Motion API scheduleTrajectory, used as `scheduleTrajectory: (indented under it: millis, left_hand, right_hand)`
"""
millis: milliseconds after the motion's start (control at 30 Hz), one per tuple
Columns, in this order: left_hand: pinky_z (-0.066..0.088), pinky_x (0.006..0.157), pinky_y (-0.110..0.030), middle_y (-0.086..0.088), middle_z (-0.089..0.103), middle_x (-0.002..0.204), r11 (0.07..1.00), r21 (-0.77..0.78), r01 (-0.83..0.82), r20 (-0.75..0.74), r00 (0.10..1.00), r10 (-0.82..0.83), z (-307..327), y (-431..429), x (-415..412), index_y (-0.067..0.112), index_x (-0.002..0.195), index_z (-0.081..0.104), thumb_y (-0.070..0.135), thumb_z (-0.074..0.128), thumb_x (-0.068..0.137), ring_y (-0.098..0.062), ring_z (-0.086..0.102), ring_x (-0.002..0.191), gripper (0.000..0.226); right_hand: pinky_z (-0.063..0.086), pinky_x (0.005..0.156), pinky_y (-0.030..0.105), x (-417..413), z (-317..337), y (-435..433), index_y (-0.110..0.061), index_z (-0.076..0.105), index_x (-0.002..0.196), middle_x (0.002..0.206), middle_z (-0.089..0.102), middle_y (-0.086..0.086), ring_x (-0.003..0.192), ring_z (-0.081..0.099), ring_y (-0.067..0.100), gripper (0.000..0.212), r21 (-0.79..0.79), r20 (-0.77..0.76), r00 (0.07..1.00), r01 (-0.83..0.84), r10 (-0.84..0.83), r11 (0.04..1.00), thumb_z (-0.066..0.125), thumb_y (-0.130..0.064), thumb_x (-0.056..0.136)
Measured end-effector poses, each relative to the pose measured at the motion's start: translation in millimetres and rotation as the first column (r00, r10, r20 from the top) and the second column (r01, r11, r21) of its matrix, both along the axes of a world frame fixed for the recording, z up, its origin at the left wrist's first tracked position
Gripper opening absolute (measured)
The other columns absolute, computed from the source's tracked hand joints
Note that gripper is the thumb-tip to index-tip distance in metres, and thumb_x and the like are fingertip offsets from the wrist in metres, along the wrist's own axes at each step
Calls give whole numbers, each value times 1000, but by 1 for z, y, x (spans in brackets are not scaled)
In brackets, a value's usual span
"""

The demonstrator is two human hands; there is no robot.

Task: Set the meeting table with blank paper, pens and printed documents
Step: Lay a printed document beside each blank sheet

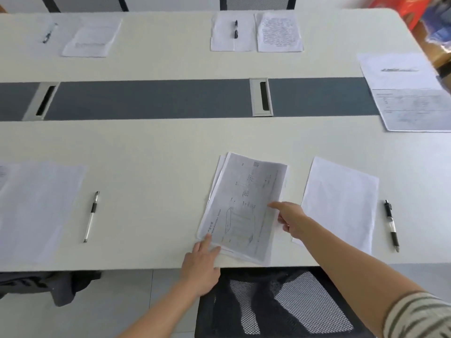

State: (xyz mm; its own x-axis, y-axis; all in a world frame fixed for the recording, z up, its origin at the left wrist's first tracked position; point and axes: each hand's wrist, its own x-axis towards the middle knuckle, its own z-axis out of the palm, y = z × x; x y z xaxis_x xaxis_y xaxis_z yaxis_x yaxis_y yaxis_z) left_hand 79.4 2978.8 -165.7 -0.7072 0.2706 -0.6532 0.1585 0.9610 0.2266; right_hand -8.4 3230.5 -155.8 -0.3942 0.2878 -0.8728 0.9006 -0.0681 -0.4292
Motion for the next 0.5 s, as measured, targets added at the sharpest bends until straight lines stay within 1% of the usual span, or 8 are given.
scheduleTrajectory:
  millis: [67,133,167,233,300,333,400,500]
  left_hand:
    - [30,113,-39,1,-3,163,1000,14,9,23,1000,-9,-1,-4,2,27,149,28,32,44,94,-21,11,147,58]
    - [28,113,-39,4,-3,163,999,34,-5,50,999,3,-2,-9,4,28,149,29,34,44,94,-19,10,147,57]
    - [28,113,-39,5,-3,163,999,43,-13,63,998,11,-2,-10,5,29,148,30,35,44,93,-18,10,147,57]
    - [28,113,-38,7,0,163,996,75,-40,86,996,34,-3,-13,5,28,147,33,36,45,93,-17,11,146,56]
    - [26,114,-34,6,14,161,967,182,-178,136,979,154,2,-15,-1,26,144,38,33,49,93,-16,19,145,53]
    - [27,113,-30,3,26,158,918,258,-302,166,950,266,6,-16,-7,25,142,41,30,53,93,-15,27,142,51]
    - [32,107,-25,0,45,147,756,399,-520,161,851,500,19,-20,-25,20,140,44,23,60,92,-14,42,132,51]
    - [39,103,-31,1,48,141,455,619,-640,152,666,731,57,-27,-67,21,142,40,15,72,84,-15,46,127,66]
  right_hand:
    - [43,62,29,-5,-3,-4,-8,61,101,85,57,7,69,49,19,27,7,-33,999,-17,18,1000,73,-23,82]
    - [53,88,38,-9,-1,-10,-8,57,107,102,65,8,93,62,25,33,6,-63,997,-37,37,999,73,-19,81]
    - [53,93,43,-9,1,-14,-7,56,110,105,66,9,97,63,28,33,1,-78,996,-52,51,999,72,-17,82]
    - [55,84,43,-8,9,-22,-3,56,114,102,65,12,92,64,30,32,-8,-121,990,-77,75,997,68,-10,86]
    - [53,77,40,-5,22,-30,2,57,117,104,65,14,92,64,31,30,19,-206,969,-137,138,990,63,-7,89]
    - [53,78,39,-3,30,-31,2,59,117,107,67,15,94,64,32,29,33,-266,947,-176,178,984,61,-6,90]
    - [54,81,39,-1,54,-32,-3,65,112,110,69,15,98,66,32,22,54,-401,880,-253,253,966,59,-5,91]
    - [56,87,42,0,97,-26,-13,67,104,112,70,12,103,66,29,16,73,-598,743,-323,301,944,59,-6,92]
